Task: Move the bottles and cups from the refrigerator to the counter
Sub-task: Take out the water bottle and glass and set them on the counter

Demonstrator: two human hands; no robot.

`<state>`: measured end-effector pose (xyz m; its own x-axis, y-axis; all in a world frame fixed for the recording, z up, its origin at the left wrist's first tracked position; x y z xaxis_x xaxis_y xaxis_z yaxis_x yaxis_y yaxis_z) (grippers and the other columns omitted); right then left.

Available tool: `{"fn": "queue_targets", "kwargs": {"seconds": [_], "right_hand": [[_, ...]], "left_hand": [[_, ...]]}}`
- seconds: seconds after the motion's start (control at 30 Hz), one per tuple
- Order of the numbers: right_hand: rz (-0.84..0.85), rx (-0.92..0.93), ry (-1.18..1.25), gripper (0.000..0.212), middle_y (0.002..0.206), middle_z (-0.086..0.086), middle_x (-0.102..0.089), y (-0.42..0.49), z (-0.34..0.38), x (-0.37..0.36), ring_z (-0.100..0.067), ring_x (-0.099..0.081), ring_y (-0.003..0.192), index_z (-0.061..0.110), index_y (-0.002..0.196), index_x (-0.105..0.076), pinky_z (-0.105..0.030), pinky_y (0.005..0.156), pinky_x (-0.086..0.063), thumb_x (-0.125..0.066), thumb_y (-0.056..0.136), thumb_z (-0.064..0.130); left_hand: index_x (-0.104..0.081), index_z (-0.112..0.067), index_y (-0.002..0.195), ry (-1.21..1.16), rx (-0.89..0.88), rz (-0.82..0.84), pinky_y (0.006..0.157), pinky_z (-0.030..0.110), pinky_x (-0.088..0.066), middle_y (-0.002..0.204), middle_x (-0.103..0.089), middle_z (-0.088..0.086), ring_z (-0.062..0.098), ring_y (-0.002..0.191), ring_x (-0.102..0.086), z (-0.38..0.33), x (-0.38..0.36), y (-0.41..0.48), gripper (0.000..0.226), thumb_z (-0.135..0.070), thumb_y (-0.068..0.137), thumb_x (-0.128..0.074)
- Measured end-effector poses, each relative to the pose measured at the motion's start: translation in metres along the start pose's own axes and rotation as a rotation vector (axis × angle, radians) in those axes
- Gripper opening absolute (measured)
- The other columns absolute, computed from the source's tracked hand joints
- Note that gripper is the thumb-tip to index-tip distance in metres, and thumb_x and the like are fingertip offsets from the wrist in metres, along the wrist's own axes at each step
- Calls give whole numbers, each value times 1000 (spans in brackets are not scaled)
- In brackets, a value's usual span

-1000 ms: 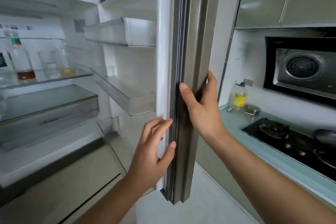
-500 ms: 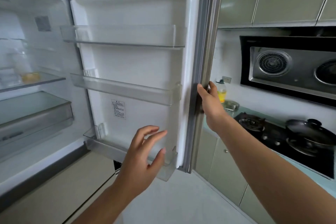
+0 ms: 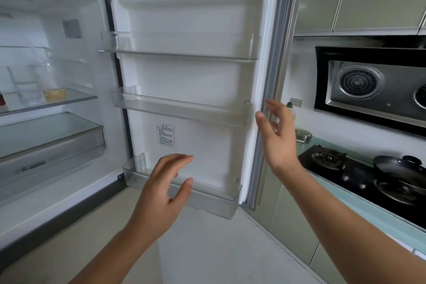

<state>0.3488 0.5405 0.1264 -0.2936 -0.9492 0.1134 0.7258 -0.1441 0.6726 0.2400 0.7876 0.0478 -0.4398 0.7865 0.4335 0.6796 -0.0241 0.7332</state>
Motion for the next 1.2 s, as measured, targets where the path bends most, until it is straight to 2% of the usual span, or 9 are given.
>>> {"fn": "queue_targets", "kwargs": {"seconds": [0.13,0.23,0.37,0.43,0.53,0.67,0.8,1.07,1.2], "right_hand": [[208,196,6,47,133,5,-60,-33,37,-31,-9,-55,130,20,133,-61,-36,111,-44,-57,94,46],[431,155,44,49,137,16,-58,-53,54,-64,-3,-51,135,27,139,-57,-34,114,-43,-59,94,48],[601,131,24,59,146,20,-52,-68,64,-106,-2,-44,141,34,145,-51,-36,119,-37,-56,92,59],[639,125,40,61,147,20,-51,-74,70,-130,-2,-45,141,36,146,-50,-39,120,-37,-56,91,61],[702,119,94,64,148,21,-50,-86,84,-170,-3,-44,141,39,146,-49,-38,121,-37,-56,88,64],[779,141,173,62,150,25,-47,-108,105,-228,5,-41,142,41,148,-47,-31,122,-34,-57,90,62],[849,144,237,52,143,37,-44,-126,119,-278,24,-38,131,41,148,-46,-17,114,-32,-61,99,48],[902,145,357,65,149,23,-49,-122,140,-359,7,-43,139,38,149,-47,-18,116,-34,-55,88,59],[926,154,377,68,149,20,-51,-108,136,-404,2,-43,141,37,148,-47,-24,117,-35,-57,87,63]], "left_hand": [[-58,-21,136,15,2,-49,100,22,-46,135,-54,-12,11,126,-55,6,30,6,42,-28,95,-58],[-56,-26,135,43,18,-93,100,20,-45,135,-53,-19,6,124,-54,11,58,9,42,-24,93,-61],[-56,-20,139,131,96,-136,105,21,-43,137,-53,-8,2,129,-51,24,103,3,44,-33,97,-60],[-55,-23,140,184,132,-155,106,17,-41,136,-51,-12,-7,127,-48,30,127,-6,46,-37,96,-58],[-54,-28,141,243,214,-179,107,22,-41,134,-48,-22,-15,125,-44,40,165,-21,47,-30,94,-62],[-51,-34,141,337,284,-201,112,37,-43,139,-47,-17,0,131,-47,52,216,-41,47,-34,95,-58],[-49,-35,142,401,353,-239,112,38,-44,140,-45,-16,5,128,-47,61,256,-56,48,-32,95,-59],[-47,-34,143,454,430,-295,110,40,-47,145,-44,-13,9,133,-47,94,304,-50,51,-33,94,-62],[-43,-36,145,498,480,-338,108,43,-49,146,-41,-15,12,132,-46,122,319,-33,54,-32,95,-63]]}}
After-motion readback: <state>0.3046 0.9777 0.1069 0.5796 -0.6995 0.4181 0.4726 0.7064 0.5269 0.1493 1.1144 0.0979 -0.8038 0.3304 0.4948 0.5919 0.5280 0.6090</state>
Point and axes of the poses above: each hand's wrist, its own y-axis towards the middle knuckle, its own x-axis out of the back of the hand, z = x × y, the point moved 5 cm from there along y, towards the middle knuckle
